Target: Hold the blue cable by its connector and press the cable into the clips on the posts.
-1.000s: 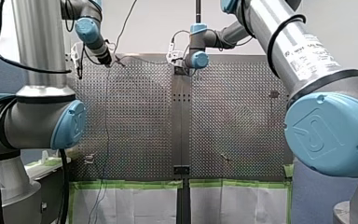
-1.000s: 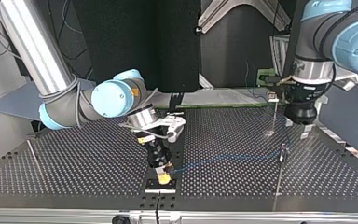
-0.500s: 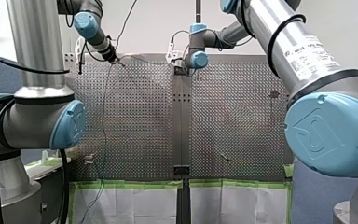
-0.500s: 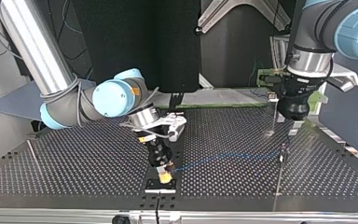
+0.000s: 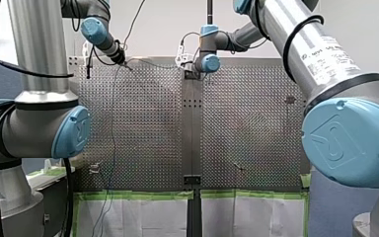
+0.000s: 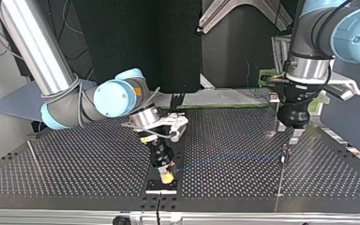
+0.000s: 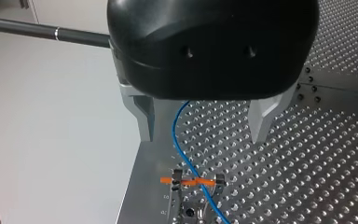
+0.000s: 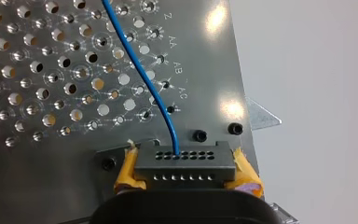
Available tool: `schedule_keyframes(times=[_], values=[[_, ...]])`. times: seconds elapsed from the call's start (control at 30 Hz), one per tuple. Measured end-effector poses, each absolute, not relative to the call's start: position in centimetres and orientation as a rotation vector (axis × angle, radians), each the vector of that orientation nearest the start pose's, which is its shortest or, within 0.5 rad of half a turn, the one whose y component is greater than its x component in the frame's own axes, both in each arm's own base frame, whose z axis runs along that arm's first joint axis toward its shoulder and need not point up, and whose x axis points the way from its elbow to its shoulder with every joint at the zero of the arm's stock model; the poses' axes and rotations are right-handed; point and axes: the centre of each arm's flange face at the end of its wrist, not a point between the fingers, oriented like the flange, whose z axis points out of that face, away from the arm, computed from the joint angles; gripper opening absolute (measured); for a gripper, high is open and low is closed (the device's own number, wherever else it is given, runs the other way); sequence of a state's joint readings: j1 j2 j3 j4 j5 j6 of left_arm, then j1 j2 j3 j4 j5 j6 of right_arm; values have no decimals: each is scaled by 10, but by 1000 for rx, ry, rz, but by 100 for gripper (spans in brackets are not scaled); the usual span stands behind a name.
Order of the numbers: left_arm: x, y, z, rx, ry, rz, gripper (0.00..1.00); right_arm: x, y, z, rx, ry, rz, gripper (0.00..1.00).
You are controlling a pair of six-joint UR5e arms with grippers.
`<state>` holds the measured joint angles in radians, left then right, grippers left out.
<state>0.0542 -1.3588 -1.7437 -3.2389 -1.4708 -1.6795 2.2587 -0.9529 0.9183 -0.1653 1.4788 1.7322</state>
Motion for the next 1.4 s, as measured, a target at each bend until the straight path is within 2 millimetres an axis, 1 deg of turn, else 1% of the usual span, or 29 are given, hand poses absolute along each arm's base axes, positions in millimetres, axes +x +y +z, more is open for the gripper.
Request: schedule_keyframes(times=[0.4, 0.73, 1.13, 1.4], values=[[402, -126, 487, -57, 1631, -139, 100, 591, -491, 444, -2128, 1067, -2747, 0], [402, -126, 486, -75, 1638, -129, 100, 591, -490, 443, -2135, 1069, -2739, 0], [396, -122, 483, -130, 1665, -71, 100, 591, -489, 442, -2144, 1073, -2728, 0], [396, -123, 483, -131, 1666, -71, 100, 591, -489, 441, -2145, 1073, -2726, 0]])
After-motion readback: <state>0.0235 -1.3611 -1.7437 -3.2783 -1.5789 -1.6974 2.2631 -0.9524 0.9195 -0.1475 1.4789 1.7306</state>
